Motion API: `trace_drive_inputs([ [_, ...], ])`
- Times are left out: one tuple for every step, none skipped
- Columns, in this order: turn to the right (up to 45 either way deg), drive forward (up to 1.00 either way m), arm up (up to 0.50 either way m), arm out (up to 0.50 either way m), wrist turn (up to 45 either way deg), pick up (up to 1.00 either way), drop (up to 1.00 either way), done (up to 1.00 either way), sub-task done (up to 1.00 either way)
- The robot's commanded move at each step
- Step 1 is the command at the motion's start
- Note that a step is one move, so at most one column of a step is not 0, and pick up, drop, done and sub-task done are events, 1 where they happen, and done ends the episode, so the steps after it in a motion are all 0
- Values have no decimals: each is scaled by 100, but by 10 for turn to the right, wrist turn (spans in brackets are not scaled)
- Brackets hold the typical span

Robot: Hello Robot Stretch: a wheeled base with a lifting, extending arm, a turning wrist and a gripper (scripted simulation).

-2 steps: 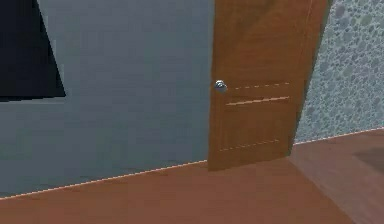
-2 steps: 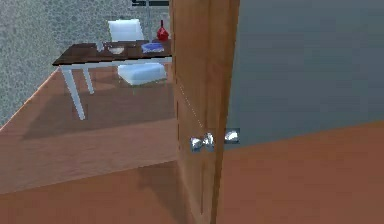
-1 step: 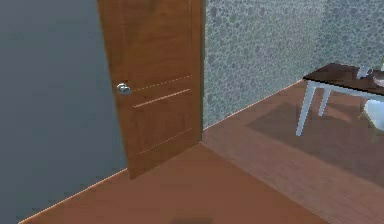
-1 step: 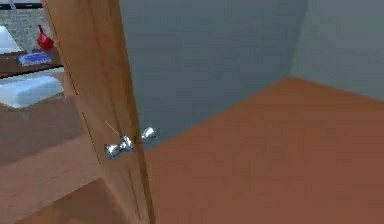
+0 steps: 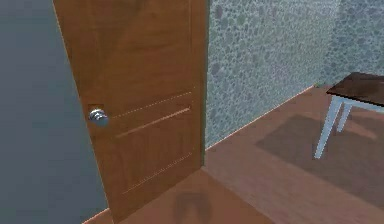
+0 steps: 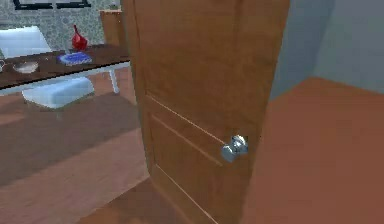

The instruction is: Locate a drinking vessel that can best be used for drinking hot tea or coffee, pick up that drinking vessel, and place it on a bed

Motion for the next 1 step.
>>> trace_drive_inputs([
  [450, 0, 0, 0, 0, 0, 0, 0, 0],
])
